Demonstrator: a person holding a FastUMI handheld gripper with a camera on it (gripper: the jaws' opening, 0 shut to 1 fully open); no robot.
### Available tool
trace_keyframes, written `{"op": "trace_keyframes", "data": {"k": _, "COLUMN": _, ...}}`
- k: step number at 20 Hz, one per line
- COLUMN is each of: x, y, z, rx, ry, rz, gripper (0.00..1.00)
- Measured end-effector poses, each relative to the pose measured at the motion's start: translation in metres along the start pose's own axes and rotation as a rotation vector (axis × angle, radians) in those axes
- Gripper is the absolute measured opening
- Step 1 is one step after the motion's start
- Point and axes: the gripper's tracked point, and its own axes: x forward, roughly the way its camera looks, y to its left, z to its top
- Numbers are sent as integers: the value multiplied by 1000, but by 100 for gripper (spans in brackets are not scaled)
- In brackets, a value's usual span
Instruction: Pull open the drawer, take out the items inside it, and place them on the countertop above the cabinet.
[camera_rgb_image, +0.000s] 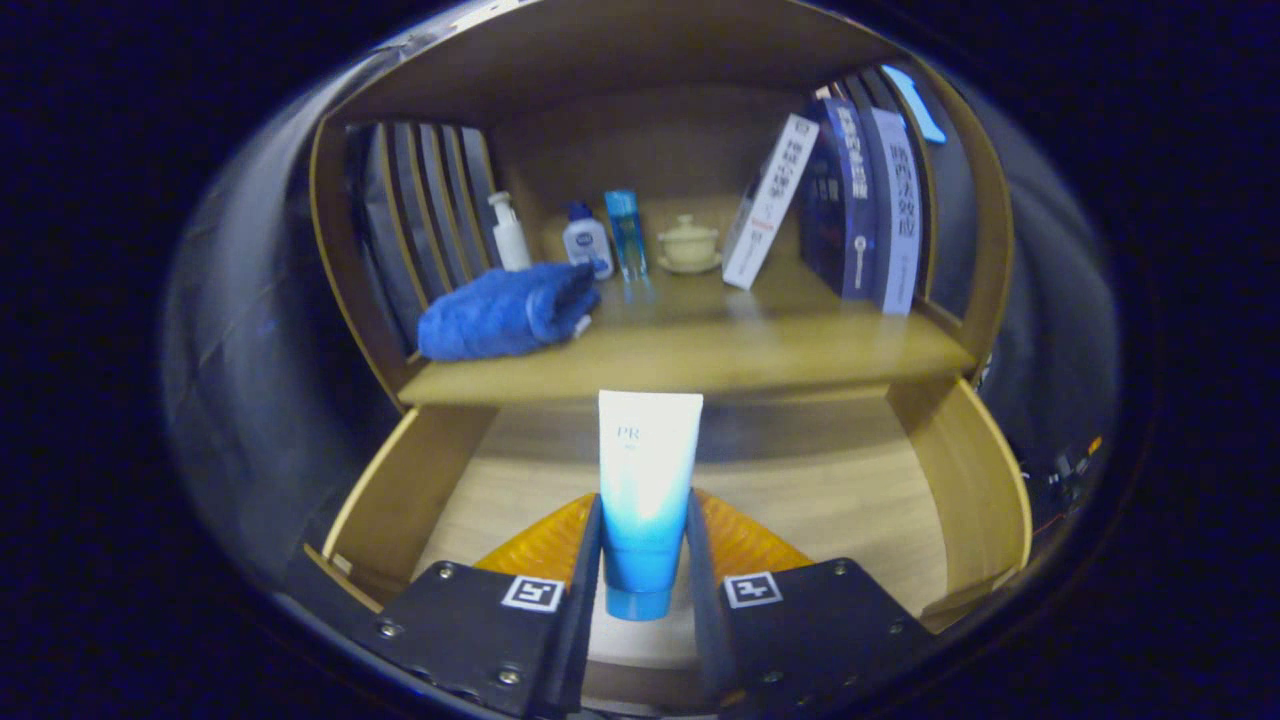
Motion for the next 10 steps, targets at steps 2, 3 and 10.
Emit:
{"op": "trace_keyframes", "data": {"k": 2, "x": -9, "y": 9, "z": 40, "rx": -18, "ry": -108, "rz": 12, "gripper": 44}}
{"op": "trace_keyframes", "data": {"k": 3, "x": -12, "y": 10, "z": 60, "rx": -30, "ry": -158, "rz": 11, "gripper": 44}}
{"op": "trace_keyframes", "data": {"k": 10, "x": 16, "y": -1, "z": 133, "rx": -25, "ry": -332, "rz": -32, "gripper": 44}}
